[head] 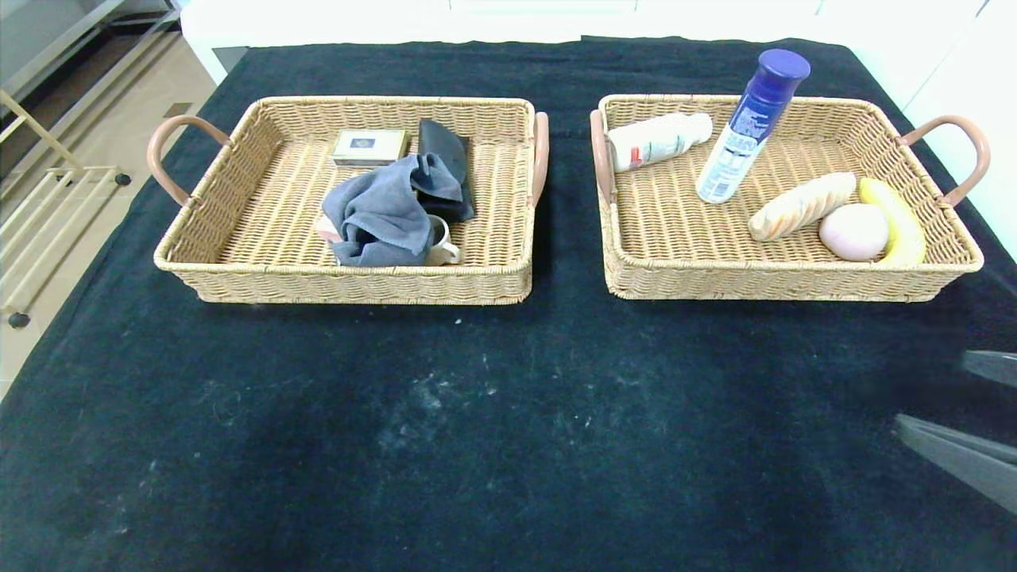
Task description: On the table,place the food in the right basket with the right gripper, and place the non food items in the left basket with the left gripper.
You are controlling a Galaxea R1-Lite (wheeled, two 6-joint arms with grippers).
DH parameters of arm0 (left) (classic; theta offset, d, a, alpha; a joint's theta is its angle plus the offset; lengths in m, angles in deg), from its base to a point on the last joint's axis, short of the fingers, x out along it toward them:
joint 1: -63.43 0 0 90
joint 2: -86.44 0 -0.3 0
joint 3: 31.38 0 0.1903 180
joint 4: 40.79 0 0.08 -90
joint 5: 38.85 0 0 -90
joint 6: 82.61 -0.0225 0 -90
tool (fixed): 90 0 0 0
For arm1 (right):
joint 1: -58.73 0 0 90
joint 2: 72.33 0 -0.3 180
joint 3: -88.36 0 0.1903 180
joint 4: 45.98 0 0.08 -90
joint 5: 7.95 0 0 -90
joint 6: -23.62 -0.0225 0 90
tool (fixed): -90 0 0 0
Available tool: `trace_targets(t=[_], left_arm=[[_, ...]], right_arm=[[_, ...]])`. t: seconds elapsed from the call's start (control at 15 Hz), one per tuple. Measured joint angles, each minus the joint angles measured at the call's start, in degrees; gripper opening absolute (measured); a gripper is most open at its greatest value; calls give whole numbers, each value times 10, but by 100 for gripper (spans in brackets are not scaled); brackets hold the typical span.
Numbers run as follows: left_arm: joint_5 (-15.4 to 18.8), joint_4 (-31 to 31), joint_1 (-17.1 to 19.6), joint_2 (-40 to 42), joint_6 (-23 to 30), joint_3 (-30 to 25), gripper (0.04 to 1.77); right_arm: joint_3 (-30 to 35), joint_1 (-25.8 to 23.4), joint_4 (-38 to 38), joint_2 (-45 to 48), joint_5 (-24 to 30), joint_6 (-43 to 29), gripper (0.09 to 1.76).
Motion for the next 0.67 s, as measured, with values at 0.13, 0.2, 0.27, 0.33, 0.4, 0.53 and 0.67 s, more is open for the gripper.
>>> trace_targets(t=[0.13, 0.2, 0.27, 0.33, 0.4, 0.53, 0.67], left_arm=[[34, 27, 29, 36, 0, 18, 171], [54, 45, 46, 50, 0, 34, 171], [76, 61, 64, 62, 0, 56, 171], [102, 81, 83, 73, 0, 80, 171], [125, 103, 100, 83, -1, 100, 171], [150, 127, 120, 105, -11, 115, 172], [153, 133, 121, 125, -17, 107, 172]], right_arm=[[-39, -35, -131, 80, -5, 0, 171], [-57, -50, -183, 114, -9, -1, 171], [-80, -69, -236, 153, -17, -1, 171], [-99, -88, -278, 187, -25, -1, 171], [-111, -104, -315, 219, -30, -1, 171], [-109, -134, -381, 287, -26, -1, 171], [-89, -155, -429, 333, -26, -42, 171]])
